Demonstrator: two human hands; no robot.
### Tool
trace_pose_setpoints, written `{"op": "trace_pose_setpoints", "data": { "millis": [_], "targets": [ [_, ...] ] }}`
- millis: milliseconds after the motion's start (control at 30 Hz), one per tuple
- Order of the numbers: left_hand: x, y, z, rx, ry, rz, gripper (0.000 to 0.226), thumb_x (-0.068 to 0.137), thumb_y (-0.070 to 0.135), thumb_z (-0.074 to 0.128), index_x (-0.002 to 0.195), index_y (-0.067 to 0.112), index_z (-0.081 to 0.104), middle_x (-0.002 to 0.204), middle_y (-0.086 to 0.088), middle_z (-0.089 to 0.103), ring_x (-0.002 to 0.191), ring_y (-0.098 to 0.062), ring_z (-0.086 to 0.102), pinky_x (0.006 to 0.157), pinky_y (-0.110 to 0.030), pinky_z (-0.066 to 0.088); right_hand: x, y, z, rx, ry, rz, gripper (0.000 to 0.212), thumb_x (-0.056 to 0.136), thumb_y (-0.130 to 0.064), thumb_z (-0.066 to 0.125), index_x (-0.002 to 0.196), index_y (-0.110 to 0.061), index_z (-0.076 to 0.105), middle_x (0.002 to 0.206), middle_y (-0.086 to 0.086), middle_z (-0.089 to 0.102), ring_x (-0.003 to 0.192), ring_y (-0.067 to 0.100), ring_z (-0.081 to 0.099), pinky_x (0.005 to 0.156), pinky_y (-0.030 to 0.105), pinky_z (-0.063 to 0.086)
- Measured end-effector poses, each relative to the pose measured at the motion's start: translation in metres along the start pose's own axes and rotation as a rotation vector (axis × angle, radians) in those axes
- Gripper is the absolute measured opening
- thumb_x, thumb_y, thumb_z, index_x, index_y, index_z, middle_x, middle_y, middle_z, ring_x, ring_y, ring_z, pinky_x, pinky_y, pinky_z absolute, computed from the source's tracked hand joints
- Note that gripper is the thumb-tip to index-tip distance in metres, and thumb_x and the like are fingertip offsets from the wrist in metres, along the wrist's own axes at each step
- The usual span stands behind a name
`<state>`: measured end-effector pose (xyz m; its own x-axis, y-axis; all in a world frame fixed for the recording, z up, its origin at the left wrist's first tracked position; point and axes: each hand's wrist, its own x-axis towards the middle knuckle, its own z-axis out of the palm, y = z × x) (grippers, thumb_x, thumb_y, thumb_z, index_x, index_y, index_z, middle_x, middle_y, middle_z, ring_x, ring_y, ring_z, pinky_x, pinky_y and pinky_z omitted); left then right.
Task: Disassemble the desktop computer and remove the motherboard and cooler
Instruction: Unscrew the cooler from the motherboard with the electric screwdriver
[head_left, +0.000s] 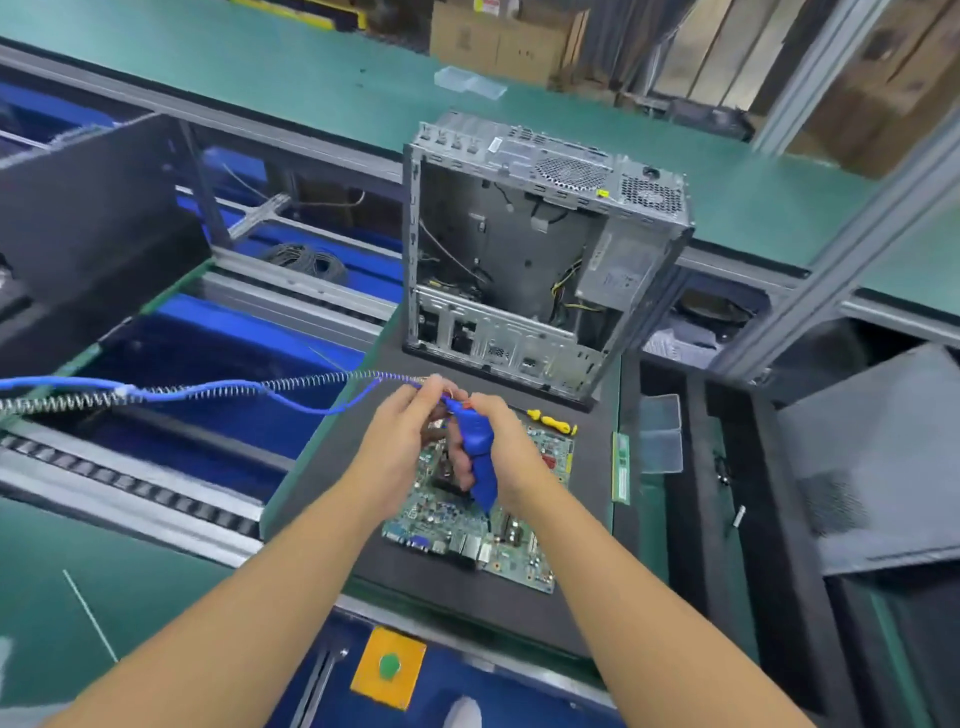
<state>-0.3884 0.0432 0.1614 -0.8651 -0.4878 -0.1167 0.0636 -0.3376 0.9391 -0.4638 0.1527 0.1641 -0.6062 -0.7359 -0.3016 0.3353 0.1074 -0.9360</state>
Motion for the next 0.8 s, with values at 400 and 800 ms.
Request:
{"op": "trace_pose_setpoints", "data": {
  "millis": [400,800],
  "targets": [
    [0.031,-0.090,-0.009,1.456,-0.240,0.162,0.096,0.066,0.073,0.053,0.146,0.022,0.043,0.152,0.005,0.034,0.140,-0.017,0.033,0.113,-0.040,0.025,0.056,-0.013,-0.086,0.159,0.096,-0.294,0.036,0.087,-0.040,0.045,0.068,-0.013,0.058,0.055,0.007,0.053,0.047,0.022,0.044,0.050,0.027,0.042],
    [0.065,-0.128,-0.014,1.473,-0.265,0.143,0.103,0.056,0.081,0.065,0.142,0.032,0.039,0.136,0.007,0.038,0.128,-0.018,0.035,0.104,-0.041,0.032,0.082,0.026,-0.097,0.049,0.093,-0.241,0.039,0.086,-0.047,0.044,0.068,-0.017,0.059,0.057,0.008,0.052,0.051,0.024,0.043,0.059,0.033,0.040]
  ]
}}
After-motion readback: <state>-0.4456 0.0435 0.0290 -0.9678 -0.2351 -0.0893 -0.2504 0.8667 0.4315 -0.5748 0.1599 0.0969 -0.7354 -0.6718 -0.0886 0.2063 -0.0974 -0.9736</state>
